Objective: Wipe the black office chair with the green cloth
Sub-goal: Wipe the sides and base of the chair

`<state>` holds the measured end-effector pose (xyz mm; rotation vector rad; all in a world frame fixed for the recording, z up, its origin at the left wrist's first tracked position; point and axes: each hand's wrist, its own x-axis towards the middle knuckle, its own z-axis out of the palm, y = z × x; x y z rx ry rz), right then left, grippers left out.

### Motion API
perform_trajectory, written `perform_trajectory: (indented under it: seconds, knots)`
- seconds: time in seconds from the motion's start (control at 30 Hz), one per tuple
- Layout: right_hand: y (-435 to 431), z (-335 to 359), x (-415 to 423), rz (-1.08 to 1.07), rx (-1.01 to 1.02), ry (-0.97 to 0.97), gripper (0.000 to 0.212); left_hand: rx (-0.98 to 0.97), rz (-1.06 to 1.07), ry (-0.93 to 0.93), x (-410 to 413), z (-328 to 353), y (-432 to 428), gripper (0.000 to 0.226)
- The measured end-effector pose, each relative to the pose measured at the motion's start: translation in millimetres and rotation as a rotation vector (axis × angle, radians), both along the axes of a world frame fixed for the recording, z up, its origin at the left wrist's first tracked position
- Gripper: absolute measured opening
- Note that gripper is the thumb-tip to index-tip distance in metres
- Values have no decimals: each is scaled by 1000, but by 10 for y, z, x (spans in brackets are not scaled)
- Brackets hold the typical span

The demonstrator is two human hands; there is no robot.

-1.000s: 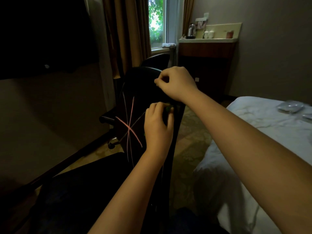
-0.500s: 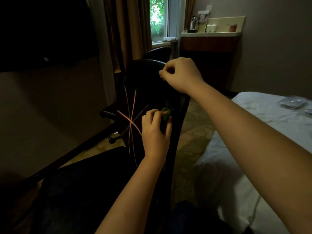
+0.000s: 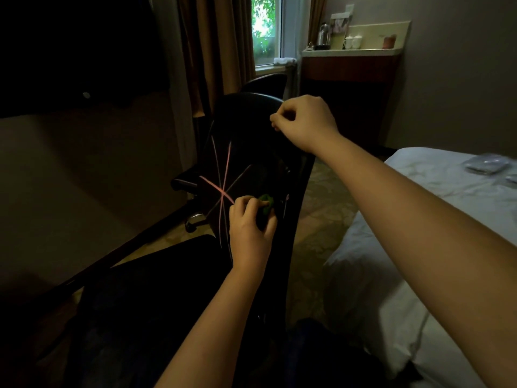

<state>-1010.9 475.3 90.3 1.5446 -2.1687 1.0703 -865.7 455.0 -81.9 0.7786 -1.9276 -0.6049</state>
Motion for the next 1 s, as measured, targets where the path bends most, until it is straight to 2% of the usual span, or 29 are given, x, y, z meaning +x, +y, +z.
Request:
perform_trajectory:
  seconds: [0.23, 0.53, 0.8, 1.0]
  knots:
    - [12, -24, 7, 11, -5, -15, 21, 59, -37, -21, 137, -74, 8, 22]
    - [-97, -23, -56, 38, -50, -41, 19, -37, 106, 183, -108, 48, 82, 23]
    - [-118, -35, -99, 80, -82, -77, 20, -184, -34, 232, -410, 662, -43, 19]
    - [-119, -52, -103, 88, -105, -101, 21, -207, -73, 170, -392, 615, -105, 18]
